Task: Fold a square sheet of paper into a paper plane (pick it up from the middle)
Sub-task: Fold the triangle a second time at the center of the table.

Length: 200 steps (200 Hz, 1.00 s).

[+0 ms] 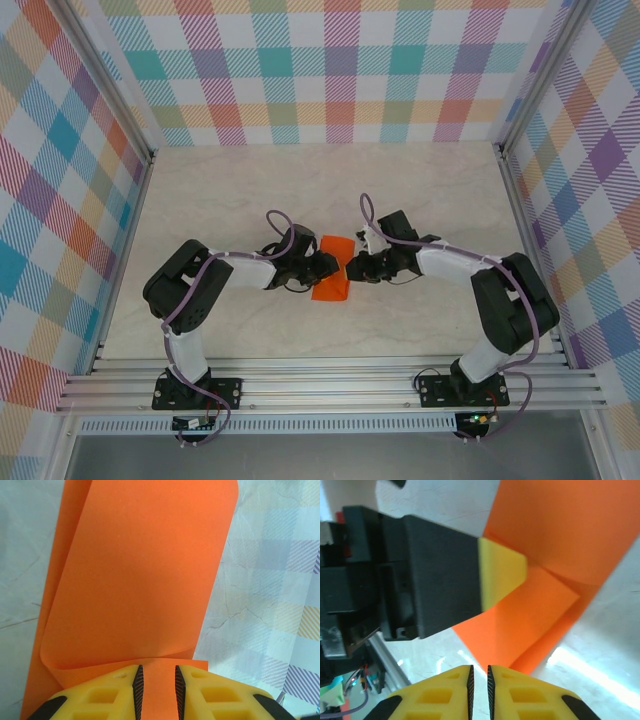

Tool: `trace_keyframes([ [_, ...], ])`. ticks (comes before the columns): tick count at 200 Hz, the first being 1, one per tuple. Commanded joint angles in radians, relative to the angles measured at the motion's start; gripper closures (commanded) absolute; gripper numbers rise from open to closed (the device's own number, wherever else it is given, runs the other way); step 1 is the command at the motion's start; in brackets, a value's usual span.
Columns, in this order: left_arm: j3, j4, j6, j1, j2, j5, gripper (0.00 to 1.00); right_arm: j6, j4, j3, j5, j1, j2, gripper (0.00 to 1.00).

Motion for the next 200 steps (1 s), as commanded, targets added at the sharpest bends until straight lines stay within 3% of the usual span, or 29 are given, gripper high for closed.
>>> trace_keyframes([
  [1, -0.023, -0.035, 0.004, -0.01, 0.02, -0.019, 0.74, 0.06, 0.048, 0.01, -0.065, 0.025, 0.033, 0.84],
  [117, -0.025, -0.03, 0.002, -0.01, 0.021, -0.011, 0.74, 0.055, -0.073, 0.084, 0.007, 0.061, 0.165, 0.83],
  [200, -0.025, -0.03, 0.003, -0.01, 0.02, -0.013, 0.74, 0.029, -0.125, 0.035, 0.028, 0.061, 0.174, 0.83],
])
